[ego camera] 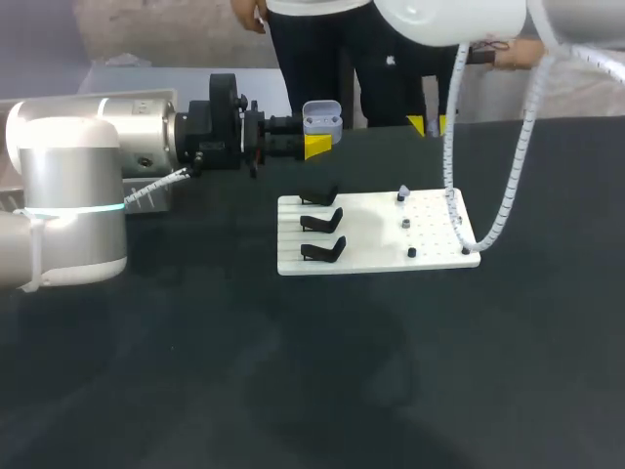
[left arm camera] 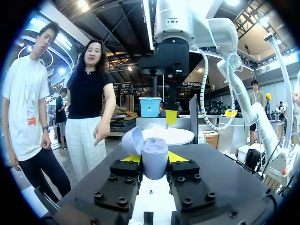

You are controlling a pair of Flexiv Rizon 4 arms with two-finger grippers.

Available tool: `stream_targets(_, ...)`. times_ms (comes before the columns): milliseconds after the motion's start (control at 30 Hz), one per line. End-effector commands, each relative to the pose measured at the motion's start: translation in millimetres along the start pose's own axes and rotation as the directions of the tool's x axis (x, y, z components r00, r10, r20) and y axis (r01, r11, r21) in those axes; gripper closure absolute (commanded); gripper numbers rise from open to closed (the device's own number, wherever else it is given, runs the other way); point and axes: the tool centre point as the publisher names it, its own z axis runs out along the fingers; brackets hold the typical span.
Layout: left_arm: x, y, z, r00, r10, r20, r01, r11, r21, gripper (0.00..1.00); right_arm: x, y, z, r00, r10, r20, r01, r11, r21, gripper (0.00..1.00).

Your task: Pick up each earbud case from the left stands, insert the matching earbuds, close the lid, and place the case in the box.

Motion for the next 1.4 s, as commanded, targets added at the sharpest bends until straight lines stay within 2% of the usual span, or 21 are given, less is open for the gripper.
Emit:
stream_targets(33,-0.1,0.6,0.2,1.0,0.0,0.0,0.0,1.0,0.001,1.0,3.8,12.3,-15.5,0.975,0.216,-0.044,-0.215,0.976,0.019,1.0)
stream_targets(200,-0.1,0.6,0.2,1.0,0.0,0.0,0.0,1.0,0.001,1.0,8.5,26.9,-34.0,0.974,0.223,-0.043,-0.222,0.975,0.015,1.0)
stream_targets(400,-0.1,0.6,0.2,1.0,0.0,0.0,0.0,1.0,0.001,1.0,2.2,48.7,-54.3,0.993,0.121,0.006,-0.121,0.993,-0.017,1.0)
stream_targets(600,-0.1,0.6,0.2,1.0,0.0,0.0,0.0,1.0,0.001,1.0,-1.8,67.0,-63.9,0.996,0.091,0.021,-0.091,0.995,-0.034,1.0)
stream_targets(967,-0.1,0.6,0.2,1.0,0.0,0.0,0.0,1.0,0.001,1.0,3.5,100.6,-66.1,0.999,0.033,0.005,-0.032,0.998,-0.048,1.0)
stream_targets(1400,-0.1,0.6,0.2,1.0,0.0,0.0,0.0,1.0,0.001,1.0,2.7,116.6,-53.0,1.0,0.009,-0.015,-0.009,0.999,-0.037,1.0)
